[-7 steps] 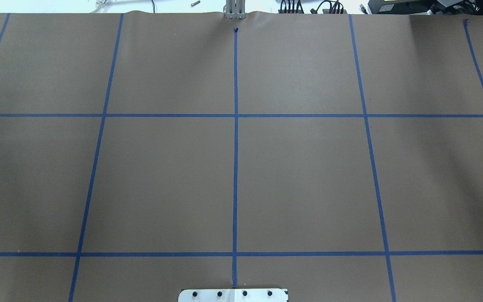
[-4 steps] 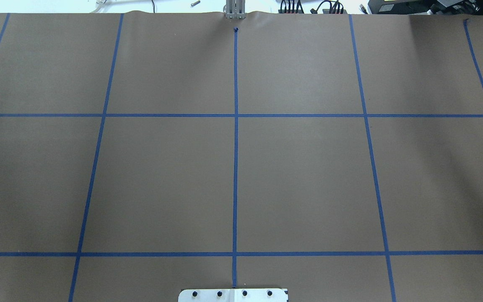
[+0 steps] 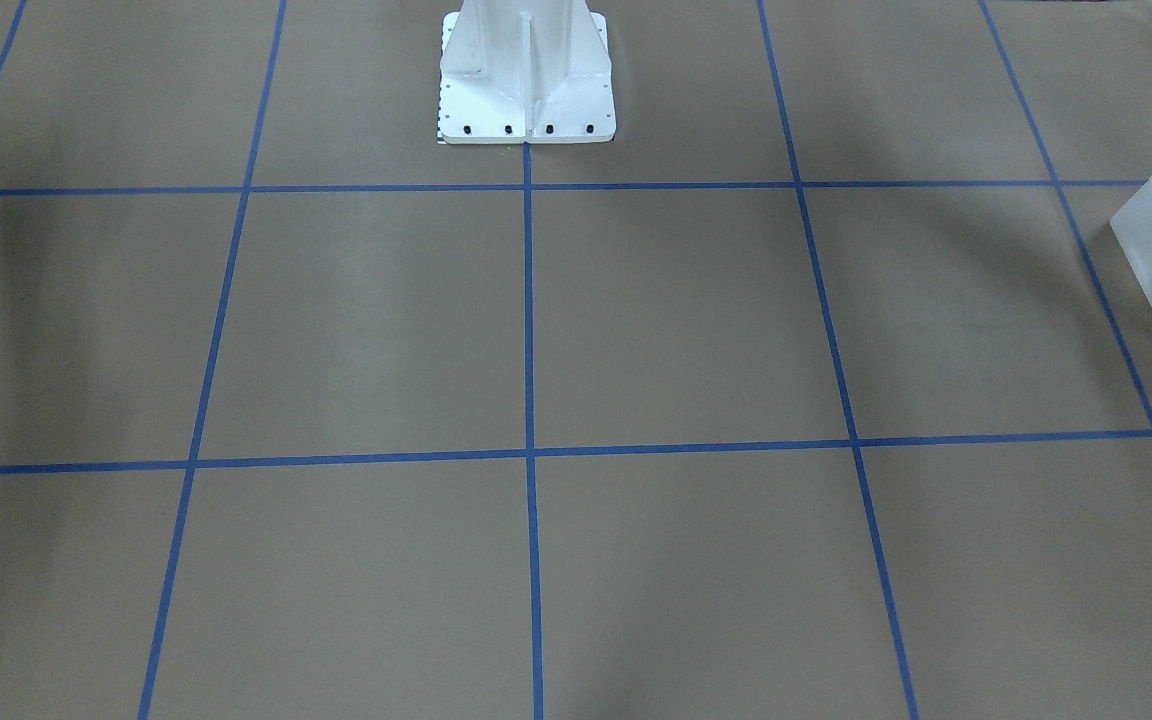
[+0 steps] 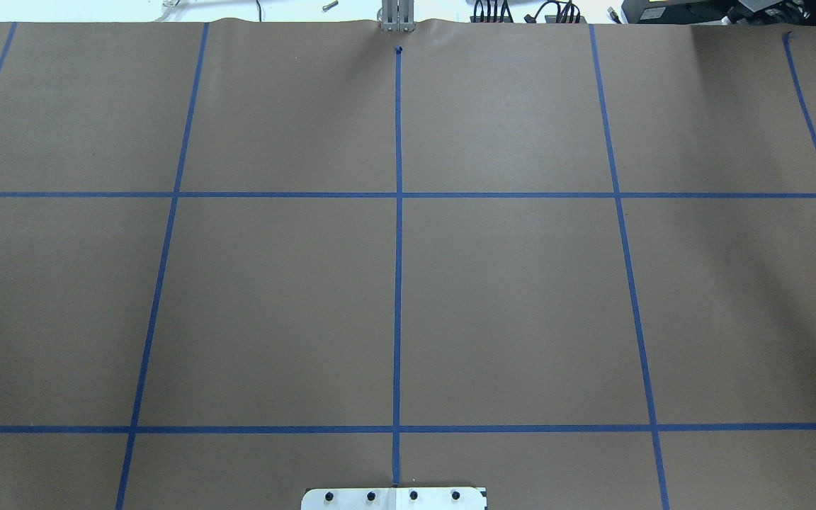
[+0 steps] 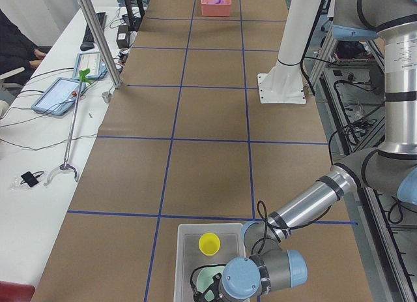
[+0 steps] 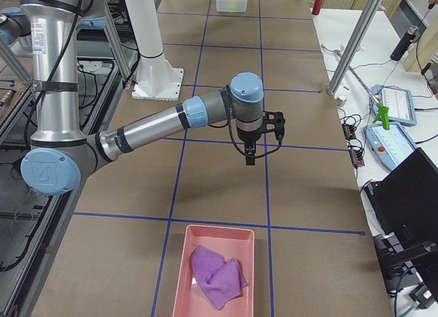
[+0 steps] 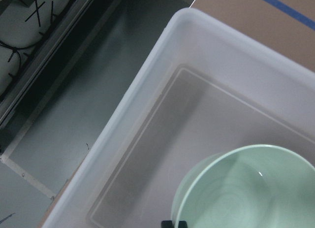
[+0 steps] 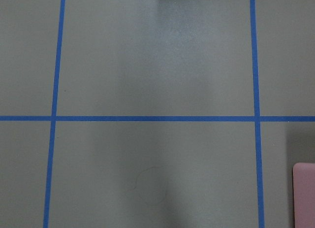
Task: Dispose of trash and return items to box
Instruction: 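Carry the green bowl into the clear bin with the left gripper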
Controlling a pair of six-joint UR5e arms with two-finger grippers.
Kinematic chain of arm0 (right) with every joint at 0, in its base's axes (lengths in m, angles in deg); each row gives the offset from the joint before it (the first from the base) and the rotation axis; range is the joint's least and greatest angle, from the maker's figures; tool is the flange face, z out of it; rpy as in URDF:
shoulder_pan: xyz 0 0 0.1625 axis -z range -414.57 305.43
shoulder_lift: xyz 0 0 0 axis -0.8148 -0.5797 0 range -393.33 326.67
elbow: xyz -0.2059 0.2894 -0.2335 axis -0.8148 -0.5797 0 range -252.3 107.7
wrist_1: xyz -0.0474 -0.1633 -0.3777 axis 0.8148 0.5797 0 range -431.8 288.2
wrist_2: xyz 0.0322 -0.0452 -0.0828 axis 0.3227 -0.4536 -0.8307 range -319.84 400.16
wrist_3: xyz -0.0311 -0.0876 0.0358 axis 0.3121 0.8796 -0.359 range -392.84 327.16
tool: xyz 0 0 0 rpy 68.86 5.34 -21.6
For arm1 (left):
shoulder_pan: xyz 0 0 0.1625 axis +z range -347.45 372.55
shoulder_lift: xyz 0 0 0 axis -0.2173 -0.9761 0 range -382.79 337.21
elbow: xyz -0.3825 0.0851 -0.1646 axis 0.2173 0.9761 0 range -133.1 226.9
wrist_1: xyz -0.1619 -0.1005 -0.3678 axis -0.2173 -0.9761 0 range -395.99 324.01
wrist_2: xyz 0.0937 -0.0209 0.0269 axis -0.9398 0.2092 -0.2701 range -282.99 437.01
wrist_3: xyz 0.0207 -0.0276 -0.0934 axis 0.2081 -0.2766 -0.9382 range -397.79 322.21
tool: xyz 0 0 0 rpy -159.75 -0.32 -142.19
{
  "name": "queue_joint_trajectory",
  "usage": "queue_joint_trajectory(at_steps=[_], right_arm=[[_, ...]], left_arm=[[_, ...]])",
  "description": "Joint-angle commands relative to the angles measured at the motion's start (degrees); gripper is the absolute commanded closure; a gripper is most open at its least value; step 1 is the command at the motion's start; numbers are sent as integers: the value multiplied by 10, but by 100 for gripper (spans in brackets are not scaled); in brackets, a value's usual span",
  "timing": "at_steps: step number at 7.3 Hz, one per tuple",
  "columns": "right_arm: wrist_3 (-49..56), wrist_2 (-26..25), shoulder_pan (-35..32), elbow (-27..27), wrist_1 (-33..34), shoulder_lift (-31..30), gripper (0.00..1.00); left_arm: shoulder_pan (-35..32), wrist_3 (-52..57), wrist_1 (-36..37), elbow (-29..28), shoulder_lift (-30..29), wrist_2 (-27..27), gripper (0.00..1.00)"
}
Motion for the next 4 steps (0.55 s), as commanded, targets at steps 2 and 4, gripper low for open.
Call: queue_joint_trajectory(at_steps=[2,4], right_arm=[[0,-1,5,0,0,0,0],[1,-4,7,0,0,-1,0]], left_arm=[[0,10,-48,1,14,0,2],[-9,35,-46,35,-8,0,2]])
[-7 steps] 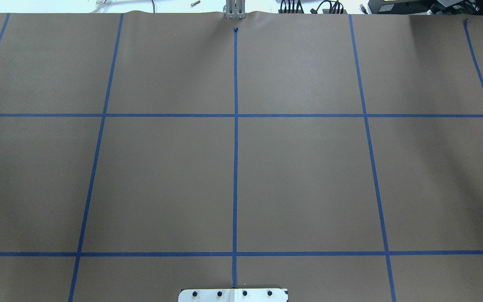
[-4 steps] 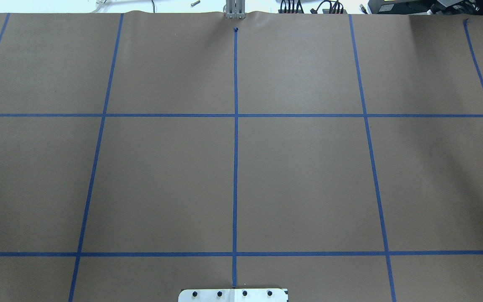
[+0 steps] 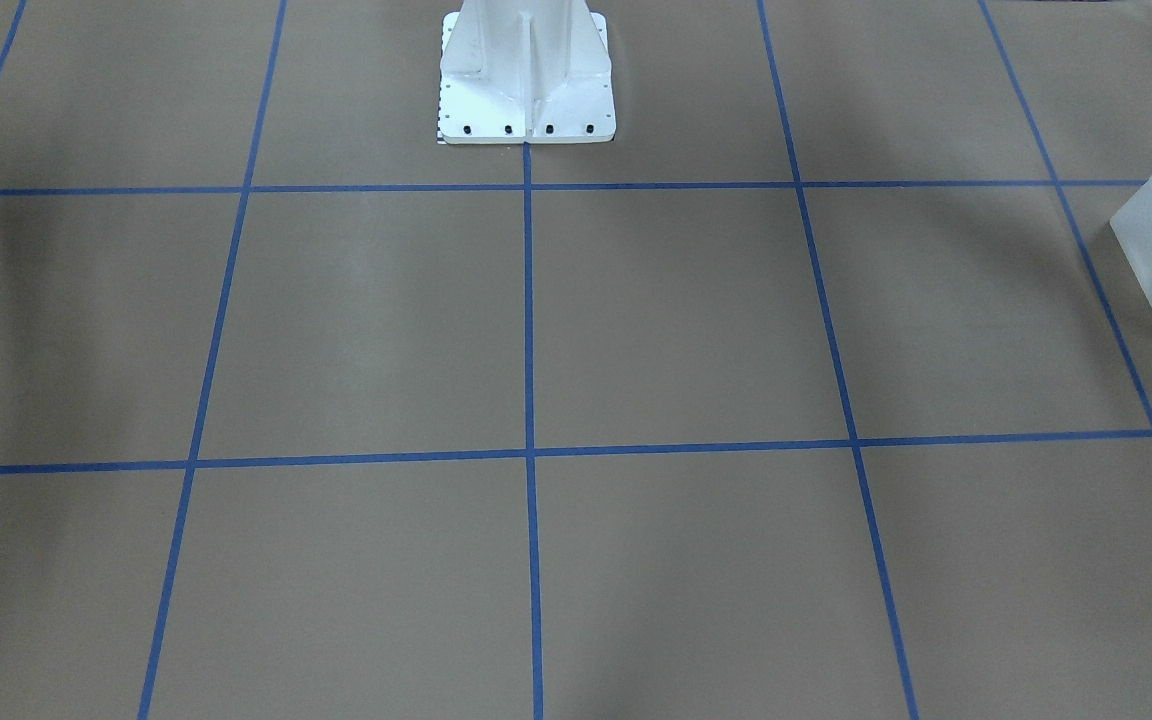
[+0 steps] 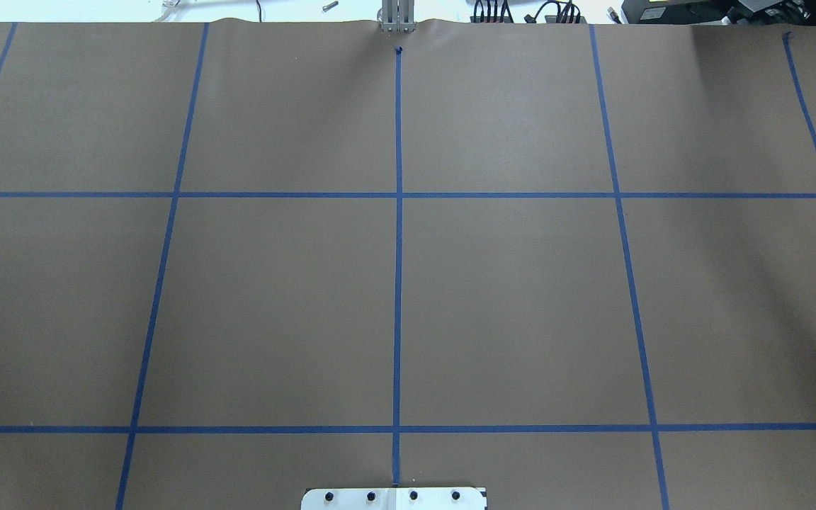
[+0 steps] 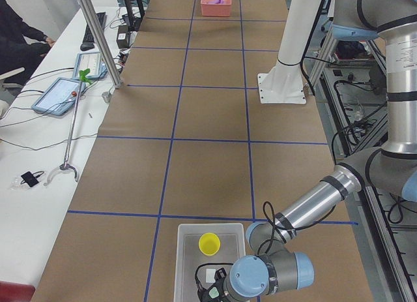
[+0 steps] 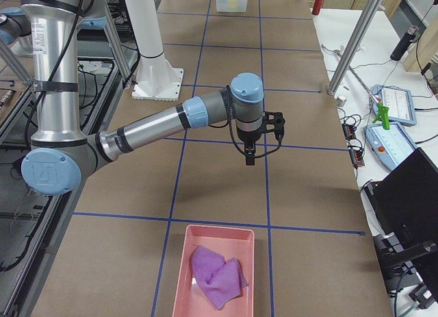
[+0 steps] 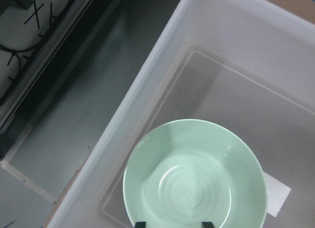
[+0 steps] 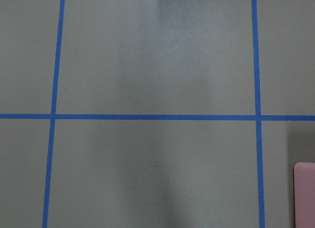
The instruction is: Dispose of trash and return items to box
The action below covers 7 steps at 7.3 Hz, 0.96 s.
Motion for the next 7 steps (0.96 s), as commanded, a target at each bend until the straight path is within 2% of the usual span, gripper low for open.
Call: queue_joint_trajectory(at_steps=[1,4,6,7], right_arm=[[1,-1,1,-1,0,-1,0],[9,-2,1,-23,-2,-8,0],[11,-2,1,-50,-3,-2,0],[15,-5,0,-63,-3,-8,0]], left_arm=[[-14,14,2,54,-23,4,2],[-12,14,9,179,-37,9,2],[66,13,17,239,-30,38,2],[100,13,54,258,-37,62,2]])
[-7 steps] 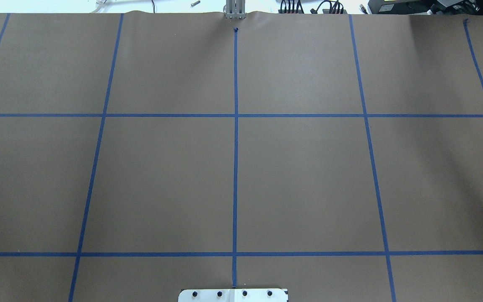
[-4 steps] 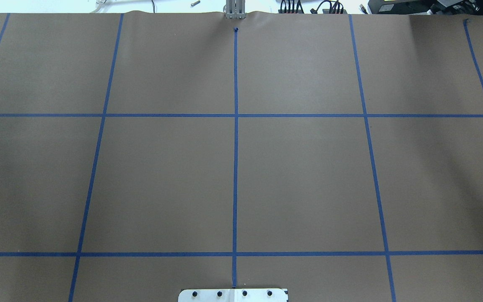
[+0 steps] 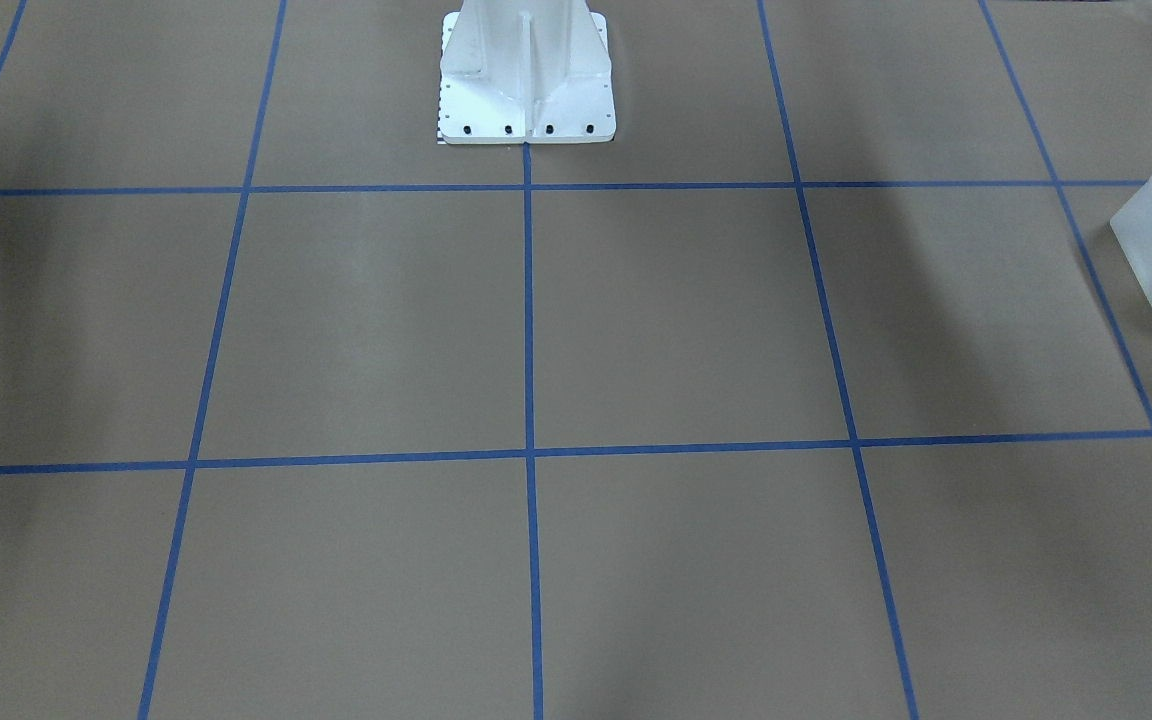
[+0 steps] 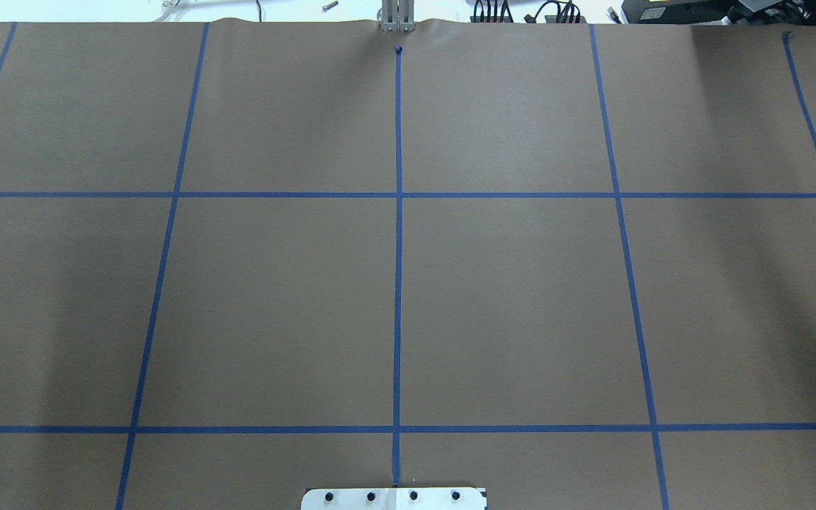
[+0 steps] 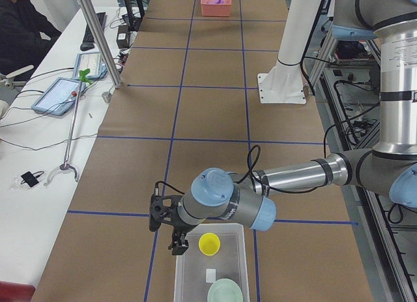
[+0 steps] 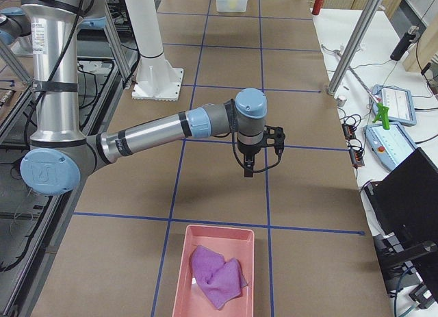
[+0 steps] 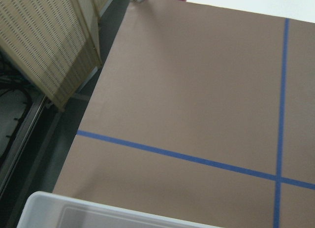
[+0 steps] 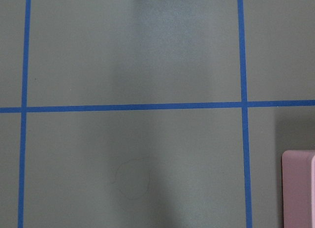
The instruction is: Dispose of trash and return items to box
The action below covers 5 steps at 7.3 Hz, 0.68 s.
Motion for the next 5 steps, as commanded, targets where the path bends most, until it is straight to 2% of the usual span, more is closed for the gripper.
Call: queue_joint_trajectory(at_steps=[1,3,5], right_arm=[[10,-3,-9,-38,0,-3,0],[18,-1,-25,-52,1,-4,0],[22,2,-36,-53,0,-20,0]], left_arm=[[75,-6,85,69,-4,30,2],[105,-11,149,112,-5,32,2],[107,-10,145,107,2,32,2]])
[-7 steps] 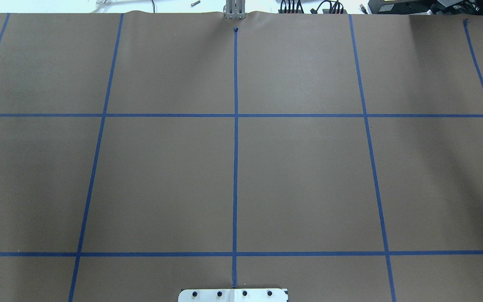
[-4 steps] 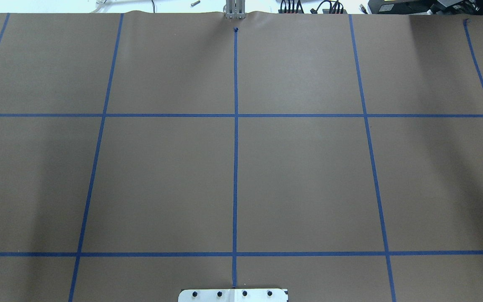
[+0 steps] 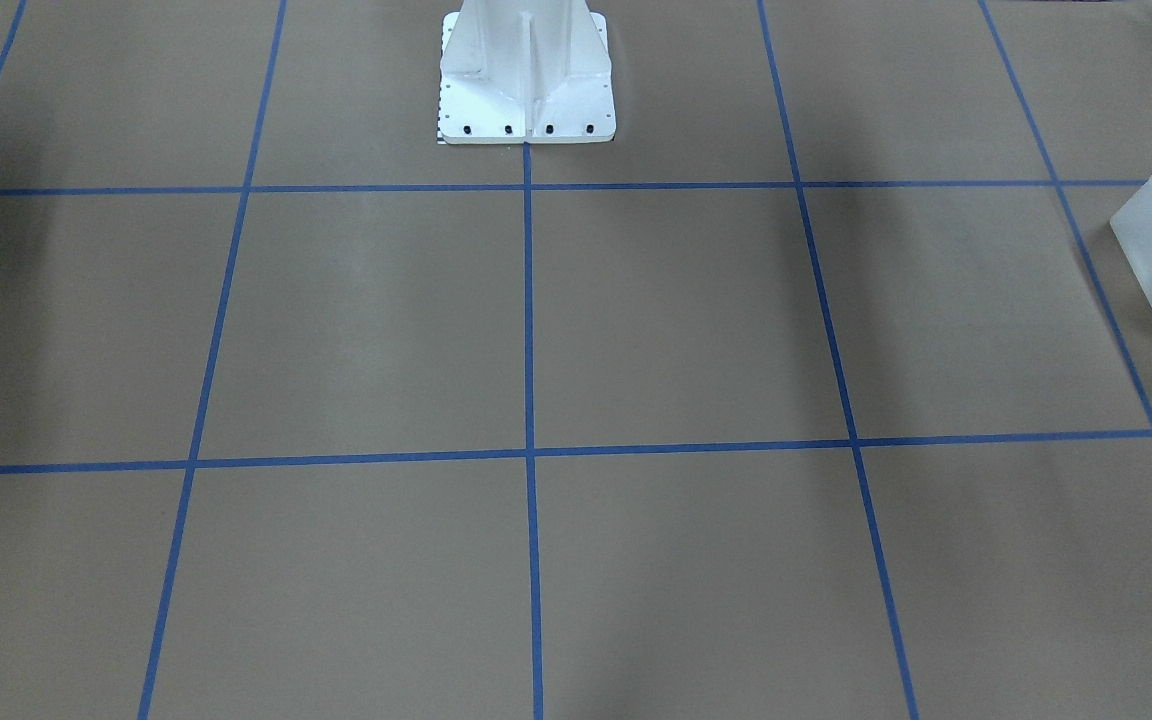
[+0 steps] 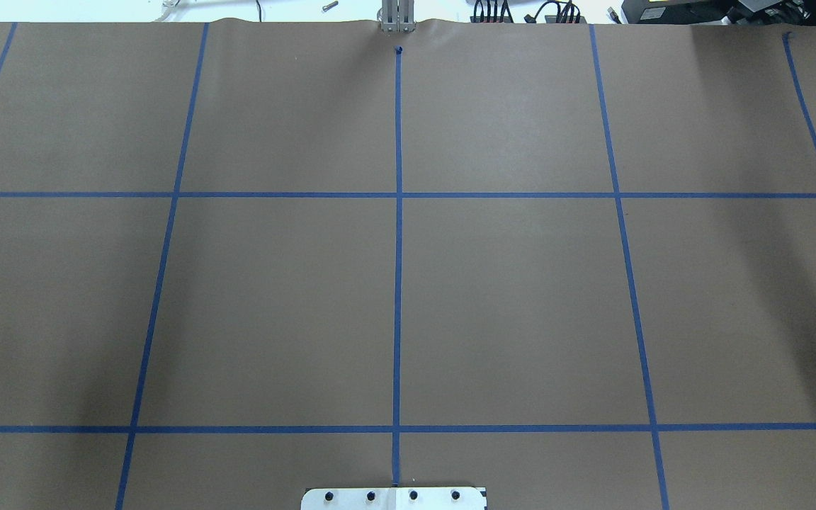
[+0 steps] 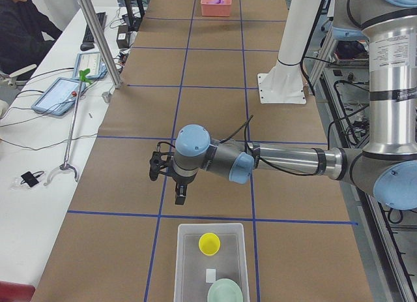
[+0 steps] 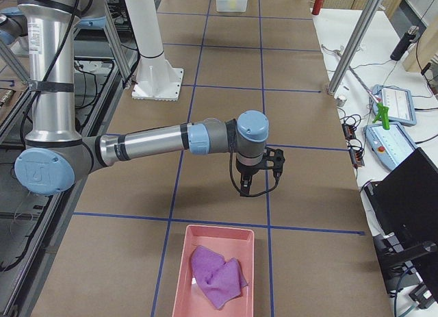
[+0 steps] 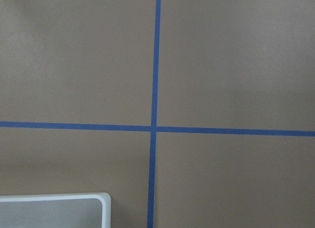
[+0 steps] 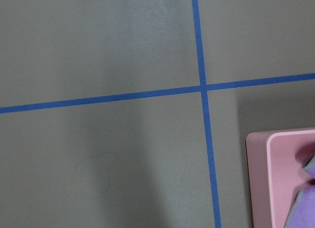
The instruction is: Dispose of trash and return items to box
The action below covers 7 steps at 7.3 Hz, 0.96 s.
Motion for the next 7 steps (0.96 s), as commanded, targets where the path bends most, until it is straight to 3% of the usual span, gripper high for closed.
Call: queue_joint_trajectory(at_steps=[1,7], right_arm=[[18,2,-7,-1,0,-18,0],[20,3,-12,-13,0,-26,0]], left_arm=[[3,-1,4,0,5,0,2],[4,-12,6,-6,3,-5,2]])
